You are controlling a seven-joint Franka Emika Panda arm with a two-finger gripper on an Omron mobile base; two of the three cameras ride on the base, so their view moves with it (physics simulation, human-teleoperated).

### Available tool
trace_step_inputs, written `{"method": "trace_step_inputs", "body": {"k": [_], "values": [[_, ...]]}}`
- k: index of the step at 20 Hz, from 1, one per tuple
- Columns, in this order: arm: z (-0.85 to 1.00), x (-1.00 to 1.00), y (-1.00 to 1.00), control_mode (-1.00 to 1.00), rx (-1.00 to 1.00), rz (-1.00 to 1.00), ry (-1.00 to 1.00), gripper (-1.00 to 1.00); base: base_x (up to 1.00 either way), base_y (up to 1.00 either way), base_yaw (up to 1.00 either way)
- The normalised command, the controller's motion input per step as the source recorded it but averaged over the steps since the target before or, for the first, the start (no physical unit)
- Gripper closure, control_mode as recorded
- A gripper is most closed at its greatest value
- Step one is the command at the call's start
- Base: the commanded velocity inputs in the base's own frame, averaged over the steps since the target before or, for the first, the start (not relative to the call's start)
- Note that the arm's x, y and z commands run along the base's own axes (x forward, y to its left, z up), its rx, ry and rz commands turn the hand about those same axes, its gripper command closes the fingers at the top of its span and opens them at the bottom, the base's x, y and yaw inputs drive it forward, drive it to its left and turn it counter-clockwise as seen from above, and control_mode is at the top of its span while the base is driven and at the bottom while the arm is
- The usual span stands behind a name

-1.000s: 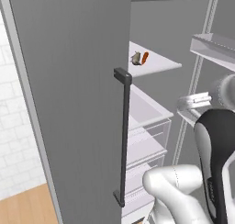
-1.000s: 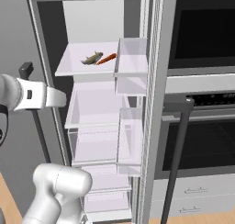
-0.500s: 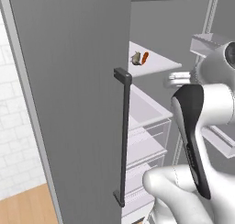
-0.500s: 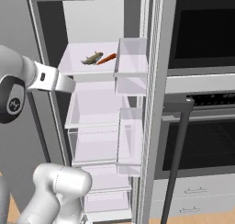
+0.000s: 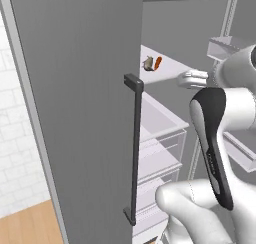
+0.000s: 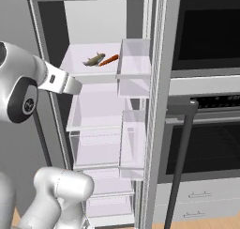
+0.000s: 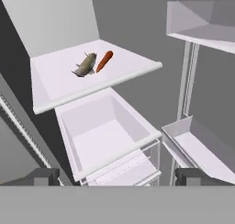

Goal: Place one carrot and one fish in each tupperware on the nearby counter, to pack two identical lunches.

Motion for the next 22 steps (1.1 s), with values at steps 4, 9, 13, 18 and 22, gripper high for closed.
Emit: {"method": "trace_step_inputs", "body": {"k": [4,9,13,18,22], "values": [[0.03,0.48,0.22,-1.0,0.05,0.06,-0.03,-1.0,0.0,0.0,0.0],[0.06,0.68,0.01,-1.0,0.0,0.02,0.02,-1.0,0.0,0.0,0.0],[0.04,0.56,0.0,-1.0,0.0,0.0,0.09,-1.0,0.0,0.0,0.0],[0.0,0.34,0.0,-1.0,0.0,0.01,0.06,-1.0,0.0,0.0,0.0],[0.0,0.32,0.0,-1.0,0.0,0.05,0.0,-1.0,0.0,0.0,0.0]]}}
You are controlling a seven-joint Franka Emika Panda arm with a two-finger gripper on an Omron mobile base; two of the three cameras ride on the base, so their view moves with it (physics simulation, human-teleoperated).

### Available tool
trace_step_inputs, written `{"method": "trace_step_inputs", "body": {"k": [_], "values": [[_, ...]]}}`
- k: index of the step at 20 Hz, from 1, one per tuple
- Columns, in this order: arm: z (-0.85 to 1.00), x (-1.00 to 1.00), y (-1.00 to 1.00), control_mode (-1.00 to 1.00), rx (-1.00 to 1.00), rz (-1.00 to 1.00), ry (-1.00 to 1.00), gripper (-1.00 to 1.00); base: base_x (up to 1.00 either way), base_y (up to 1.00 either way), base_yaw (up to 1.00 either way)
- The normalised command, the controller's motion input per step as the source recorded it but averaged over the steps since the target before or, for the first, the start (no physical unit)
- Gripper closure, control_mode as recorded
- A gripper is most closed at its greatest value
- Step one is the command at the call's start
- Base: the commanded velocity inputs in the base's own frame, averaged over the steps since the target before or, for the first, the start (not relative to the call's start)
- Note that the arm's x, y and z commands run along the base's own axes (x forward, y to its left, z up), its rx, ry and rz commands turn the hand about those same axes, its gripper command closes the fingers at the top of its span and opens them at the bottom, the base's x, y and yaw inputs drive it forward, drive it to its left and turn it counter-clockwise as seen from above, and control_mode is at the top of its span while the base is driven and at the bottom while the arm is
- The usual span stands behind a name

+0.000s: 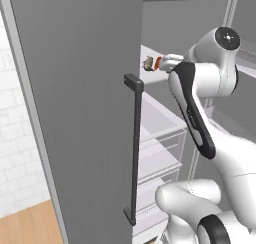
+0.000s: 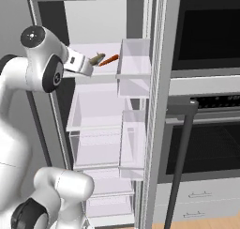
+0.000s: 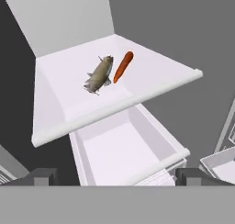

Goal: Place one carrot and one fish in each tupperware on the nearby counter, to pack two identical lunches.

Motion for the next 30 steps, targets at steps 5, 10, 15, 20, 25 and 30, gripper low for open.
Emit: {"method": "trace_step_inputs", "body": {"k": [5,10,15,20,25,30], "values": [[0.0,0.46,-0.01,-1.0,0.0,0.03,0.0,-1.0,0.0,0.0,0.0],[0.0,0.45,-0.03,-1.0,0.0,0.0,0.0,-1.0,0.0,0.0,0.0],[-0.12,0.31,-0.15,-1.0,0.0,0.0,0.01,-1.0,0.0,0.0,0.0],[-0.18,0.39,-0.13,-1.0,0.0,0.0,0.05,-1.0,0.0,0.0,0.0],[-0.12,0.61,0.0,-1.0,0.0,0.0,0.12,-1.0,0.0,0.0,0.0],[-0.02,0.57,-0.03,-1.0,0.0,0.0,0.12,-1.0,0.0,0.0,0.0]]}}
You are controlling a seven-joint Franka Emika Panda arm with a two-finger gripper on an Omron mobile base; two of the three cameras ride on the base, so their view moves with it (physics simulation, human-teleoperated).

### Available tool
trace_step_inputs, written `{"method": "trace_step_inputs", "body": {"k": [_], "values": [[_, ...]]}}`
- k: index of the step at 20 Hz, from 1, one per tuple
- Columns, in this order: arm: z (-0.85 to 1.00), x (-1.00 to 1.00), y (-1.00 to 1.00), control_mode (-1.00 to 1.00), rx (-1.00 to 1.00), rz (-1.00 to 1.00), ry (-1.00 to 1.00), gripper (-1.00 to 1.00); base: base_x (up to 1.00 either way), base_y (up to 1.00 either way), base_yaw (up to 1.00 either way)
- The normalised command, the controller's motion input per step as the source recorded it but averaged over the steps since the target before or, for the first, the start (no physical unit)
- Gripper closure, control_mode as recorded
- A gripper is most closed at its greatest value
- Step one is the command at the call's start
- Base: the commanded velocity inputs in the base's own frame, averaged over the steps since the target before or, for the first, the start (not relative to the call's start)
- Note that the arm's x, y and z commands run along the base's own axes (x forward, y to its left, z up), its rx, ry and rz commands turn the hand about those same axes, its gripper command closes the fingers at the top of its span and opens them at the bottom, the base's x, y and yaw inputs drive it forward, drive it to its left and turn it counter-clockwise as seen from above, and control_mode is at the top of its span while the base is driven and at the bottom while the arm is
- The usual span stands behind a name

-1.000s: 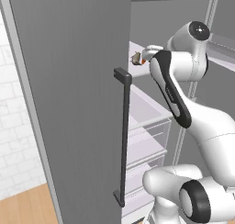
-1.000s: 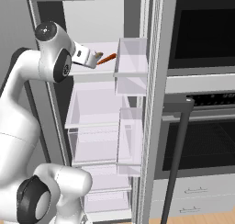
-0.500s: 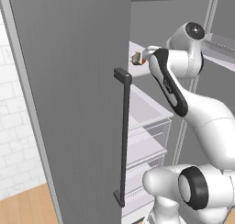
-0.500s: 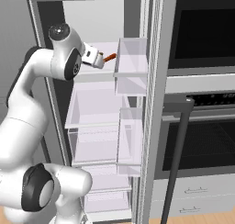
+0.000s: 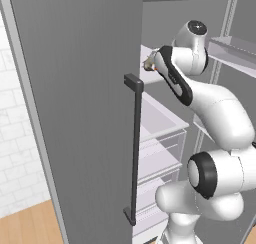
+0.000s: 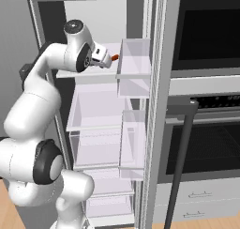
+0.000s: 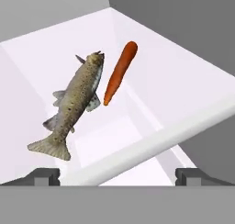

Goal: Place one carrot and one fish in each tupperware on the nearby counter, to pack two identical lunches.

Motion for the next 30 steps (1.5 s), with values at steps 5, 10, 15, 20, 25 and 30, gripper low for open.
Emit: {"method": "trace_step_inputs", "body": {"k": [5,10,15,20,25,30], "values": [[-0.13,0.46,-0.07,-1.0,0.0,0.0,0.07,-1.0,0.0,0.0,0.0],[-0.28,0.39,-0.05,-1.0,-0.01,0.0,0.01,-1.0,0.0,0.0,0.0],[-0.25,0.41,0.0,-1.0,-0.01,0.0,0.0,-1.0,0.0,0.0,0.0],[-0.14,0.45,-0.01,-1.0,0.0,0.0,0.0,-1.0,0.0,0.0,0.0],[-0.14,0.47,-0.01,-1.0,0.0,0.0,0.0,-1.0,0.0,0.0,0.0],[-0.18,0.42,-0.01,-1.0,-0.01,0.0,0.0,-1.0,0.0,0.0,0.0]]}}
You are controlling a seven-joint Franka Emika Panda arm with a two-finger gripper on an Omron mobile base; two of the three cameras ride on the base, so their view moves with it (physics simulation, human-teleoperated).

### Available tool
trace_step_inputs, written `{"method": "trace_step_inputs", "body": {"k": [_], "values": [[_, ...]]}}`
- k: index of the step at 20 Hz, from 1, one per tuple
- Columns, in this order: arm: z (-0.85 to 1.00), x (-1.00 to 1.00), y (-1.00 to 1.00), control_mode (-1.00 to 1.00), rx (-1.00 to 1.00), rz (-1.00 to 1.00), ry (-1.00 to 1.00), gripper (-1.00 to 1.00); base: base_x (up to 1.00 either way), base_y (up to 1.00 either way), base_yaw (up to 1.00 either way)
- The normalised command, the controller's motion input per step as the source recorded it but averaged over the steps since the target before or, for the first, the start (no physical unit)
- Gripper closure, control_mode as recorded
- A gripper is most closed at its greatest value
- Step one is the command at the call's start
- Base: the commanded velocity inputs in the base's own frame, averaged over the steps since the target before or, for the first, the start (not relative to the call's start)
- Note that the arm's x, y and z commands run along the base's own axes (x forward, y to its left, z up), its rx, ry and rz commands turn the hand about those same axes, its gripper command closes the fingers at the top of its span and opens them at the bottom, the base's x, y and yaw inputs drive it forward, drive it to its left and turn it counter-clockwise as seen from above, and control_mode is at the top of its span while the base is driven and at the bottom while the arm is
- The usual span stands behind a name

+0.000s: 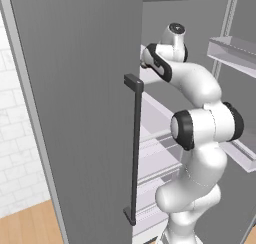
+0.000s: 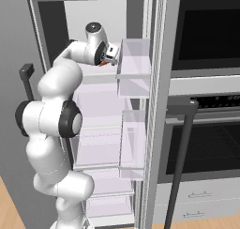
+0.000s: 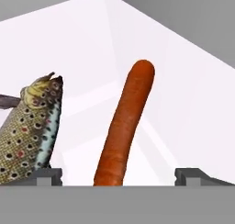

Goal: Place one carrot and one fish in each tupperware on the nearby counter, to pack two identical lunches.

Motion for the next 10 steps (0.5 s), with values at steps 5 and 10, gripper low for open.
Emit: {"method": "trace_step_inputs", "body": {"k": [5,10], "values": [[-0.29,0.36,0.0,-1.0,-0.03,0.0,0.01,-1.0,0.0,0.0,0.0],[-0.52,0.04,0.0,-1.0,-0.06,-0.04,0.02,1.0,0.0,0.0,0.0]]}}
